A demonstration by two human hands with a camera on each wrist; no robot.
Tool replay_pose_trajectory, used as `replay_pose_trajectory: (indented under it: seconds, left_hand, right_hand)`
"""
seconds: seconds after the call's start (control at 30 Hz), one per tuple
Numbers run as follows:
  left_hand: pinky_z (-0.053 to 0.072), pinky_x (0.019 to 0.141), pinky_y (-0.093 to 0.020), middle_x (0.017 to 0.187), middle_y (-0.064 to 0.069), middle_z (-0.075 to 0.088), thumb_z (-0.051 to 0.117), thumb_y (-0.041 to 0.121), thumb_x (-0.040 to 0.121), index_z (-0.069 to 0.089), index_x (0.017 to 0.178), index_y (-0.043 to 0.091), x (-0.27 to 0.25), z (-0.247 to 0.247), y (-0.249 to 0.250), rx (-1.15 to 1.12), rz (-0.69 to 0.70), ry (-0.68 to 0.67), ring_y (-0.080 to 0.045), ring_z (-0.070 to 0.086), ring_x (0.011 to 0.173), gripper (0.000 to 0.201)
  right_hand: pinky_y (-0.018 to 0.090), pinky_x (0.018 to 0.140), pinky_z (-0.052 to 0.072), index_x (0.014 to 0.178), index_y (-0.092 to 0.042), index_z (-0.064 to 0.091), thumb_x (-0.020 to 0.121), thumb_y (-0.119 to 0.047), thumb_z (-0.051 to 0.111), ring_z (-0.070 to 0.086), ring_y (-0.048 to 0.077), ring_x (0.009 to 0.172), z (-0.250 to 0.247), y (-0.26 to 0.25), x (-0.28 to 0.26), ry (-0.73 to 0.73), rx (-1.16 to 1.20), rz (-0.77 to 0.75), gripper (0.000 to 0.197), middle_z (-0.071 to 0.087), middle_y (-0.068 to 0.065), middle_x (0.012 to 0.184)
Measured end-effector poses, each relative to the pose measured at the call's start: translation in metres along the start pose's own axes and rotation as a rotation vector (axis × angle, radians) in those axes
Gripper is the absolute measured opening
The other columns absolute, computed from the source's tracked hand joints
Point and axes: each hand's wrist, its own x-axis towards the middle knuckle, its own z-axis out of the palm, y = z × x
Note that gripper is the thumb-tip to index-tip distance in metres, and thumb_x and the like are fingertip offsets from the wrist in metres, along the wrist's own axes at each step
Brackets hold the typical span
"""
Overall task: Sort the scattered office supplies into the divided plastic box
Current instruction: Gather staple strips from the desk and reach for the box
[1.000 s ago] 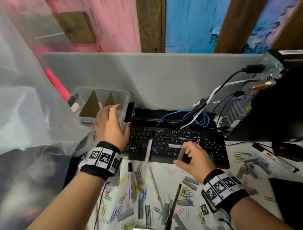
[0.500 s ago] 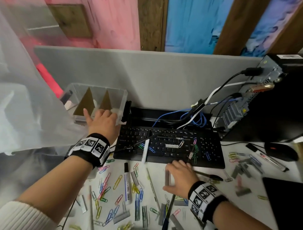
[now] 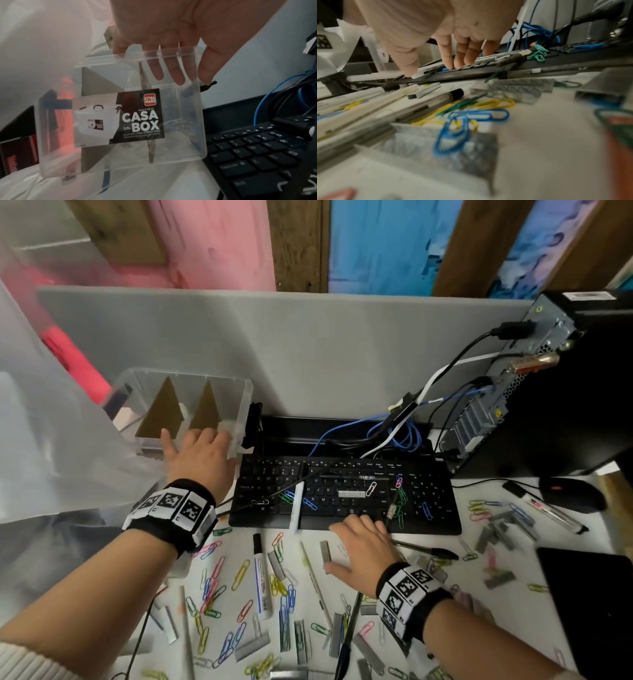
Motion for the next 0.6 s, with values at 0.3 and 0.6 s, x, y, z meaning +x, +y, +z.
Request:
replay_pose_trajectory:
  seconds: [0.3,0.6]
  left_hand:
    - [0.015,0.114,-0.051,0.095,0.007,0.055,0.046,0.023,0.096,0.052,0.110,0.027,0.014,-0.006,-0.008,0.009,0.135,-0.055,-0.023,0.052,0.106,0.016]
    - [0.023,0.104,-0.047,0.088,0.012,0.052,0.049,0.021,0.093,0.053,0.099,0.029,0.012,-0.006,-0.009,0.023,0.140,-0.022,-0.019,0.052,0.097,0.012]
  right_hand:
    - [0.025,0.076,0.028,0.084,-0.033,0.067,0.052,-0.025,0.077,0.056,0.008,0.080,0.014,0.009,-0.021,0.032,-0.060,-0.014,0.035,0.058,-0.016,0.087]
    - [0.032,0.092,0.037,0.109,-0.028,0.066,0.084,-0.016,0.052,0.053,0.013,0.106,-0.010,0.010,-0.016,0.041,0.069,-0.015,0.030,0.059,-0.011,0.109]
